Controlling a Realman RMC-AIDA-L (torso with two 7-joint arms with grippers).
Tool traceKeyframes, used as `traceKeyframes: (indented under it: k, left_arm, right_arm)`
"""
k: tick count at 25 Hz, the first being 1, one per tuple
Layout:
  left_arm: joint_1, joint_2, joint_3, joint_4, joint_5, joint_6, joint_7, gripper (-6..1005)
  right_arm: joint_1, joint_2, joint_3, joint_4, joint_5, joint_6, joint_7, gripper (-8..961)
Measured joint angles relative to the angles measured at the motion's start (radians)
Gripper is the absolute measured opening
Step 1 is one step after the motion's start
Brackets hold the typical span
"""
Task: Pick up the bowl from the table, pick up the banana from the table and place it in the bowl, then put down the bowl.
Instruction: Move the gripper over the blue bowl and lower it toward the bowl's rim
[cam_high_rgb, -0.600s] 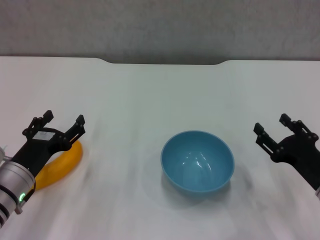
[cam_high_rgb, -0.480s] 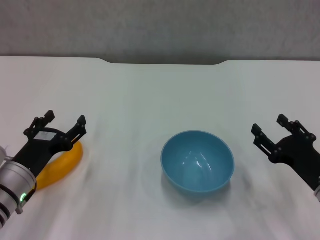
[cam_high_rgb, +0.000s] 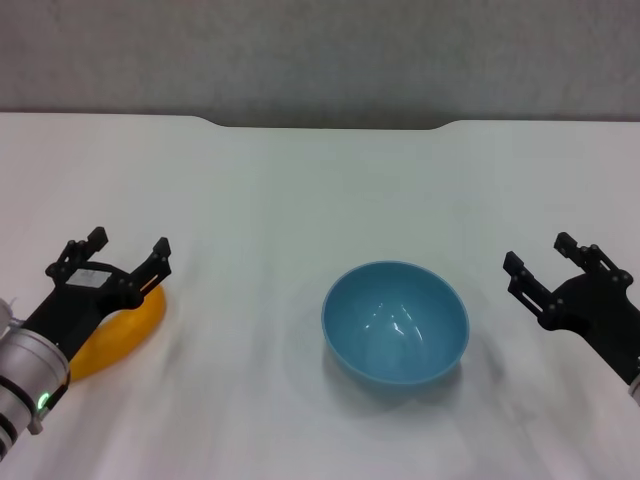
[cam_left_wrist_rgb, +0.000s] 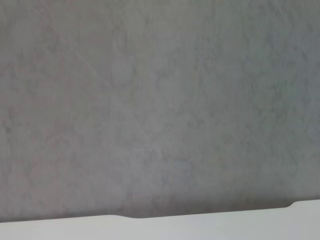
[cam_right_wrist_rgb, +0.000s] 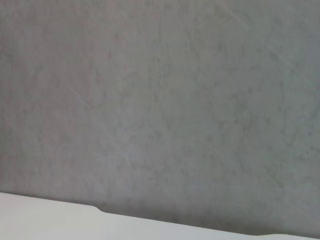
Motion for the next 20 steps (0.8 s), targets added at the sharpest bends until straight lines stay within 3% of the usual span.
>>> traceKeyframes:
  k: [4, 7, 10, 15, 20]
  left_arm:
    - [0.0, 0.002, 0.001, -0.012, 0.002, 0.03, -0.018, 907]
    - [0.002, 0.012, 0.0, -0.071, 0.006, 0.135, -0.039, 908]
    - [0.017, 0.021, -0.003, -0.145, 0.013, 0.234, -0.042, 908]
    - [0.048, 0.021, -0.036, -0.232, 0.09, 0.321, -0.043, 908]
    - [0.048, 0.013, -0.052, -0.229, 0.121, 0.351, -0.043, 908]
  right_arm:
    - [-0.005, -0.006, -0.002, 0.007, -0.002, -0.015, 0.007, 755]
    - [-0.007, -0.015, 0.002, 0.034, -0.024, -0.07, 0.032, 756]
    - [-0.021, -0.045, 0.022, 0.113, -0.07, -0.15, 0.078, 756]
    - [-0.077, -0.107, 0.094, 0.37, -0.212, -0.417, 0.121, 755]
    - [-0.155, -0.11, 0.211, 0.688, -0.444, -0.77, 0.175, 754]
